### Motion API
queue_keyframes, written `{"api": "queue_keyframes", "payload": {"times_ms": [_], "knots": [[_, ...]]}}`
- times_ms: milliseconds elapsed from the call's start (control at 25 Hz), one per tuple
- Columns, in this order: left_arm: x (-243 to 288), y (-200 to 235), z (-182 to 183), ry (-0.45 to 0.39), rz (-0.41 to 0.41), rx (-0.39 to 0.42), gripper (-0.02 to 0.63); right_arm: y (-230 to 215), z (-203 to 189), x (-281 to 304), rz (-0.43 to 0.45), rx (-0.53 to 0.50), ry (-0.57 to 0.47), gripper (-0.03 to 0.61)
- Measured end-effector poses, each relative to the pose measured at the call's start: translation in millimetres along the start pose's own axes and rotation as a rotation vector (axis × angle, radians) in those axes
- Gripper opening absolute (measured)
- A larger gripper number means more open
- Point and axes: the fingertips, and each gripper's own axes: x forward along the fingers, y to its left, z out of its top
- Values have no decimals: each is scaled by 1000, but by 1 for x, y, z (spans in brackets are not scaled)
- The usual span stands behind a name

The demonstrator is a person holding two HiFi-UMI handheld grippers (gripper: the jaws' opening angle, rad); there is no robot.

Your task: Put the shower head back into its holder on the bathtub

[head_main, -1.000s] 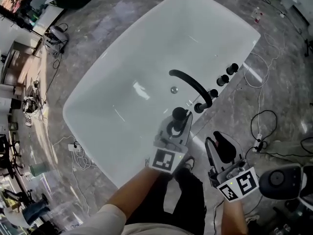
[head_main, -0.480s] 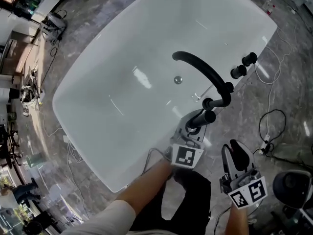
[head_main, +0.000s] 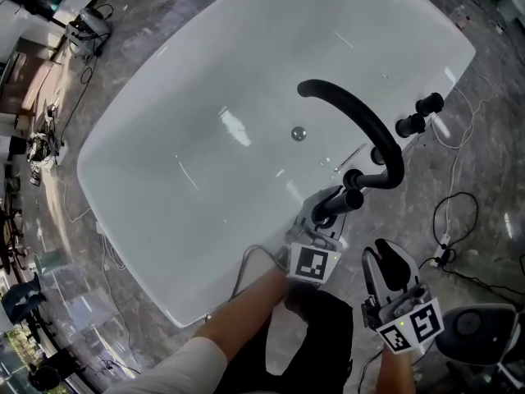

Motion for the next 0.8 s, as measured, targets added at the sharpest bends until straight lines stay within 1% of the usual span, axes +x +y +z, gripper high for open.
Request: {"api": "queue_keyframes", "payload": {"times_ms": [120,200,320,440,560,720,800], "knots": [[-4,-7,-9,28,-3,6,32,3,-2,7,4,-4,-4,94],[-7,-3,-12,48,14,14,31,3,-3,19,0,-31,-10,94],[-8,1,-22,99,30,-1,31,3,-3,40,-4,-67,-19,94],[-8,-6,-34,166,3,-4,31,12,3,44,12,-48,-36,94],[-5,-8,-41,218,-15,17,31,16,3,38,8,-28,-42,94],[-9,-9,-41,240,-26,45,40,13,-4,29,-16,-14,-15,94],[-14,-11,-37,238,-43,46,62,14,-7,27,-24,-16,-2,94]]}}
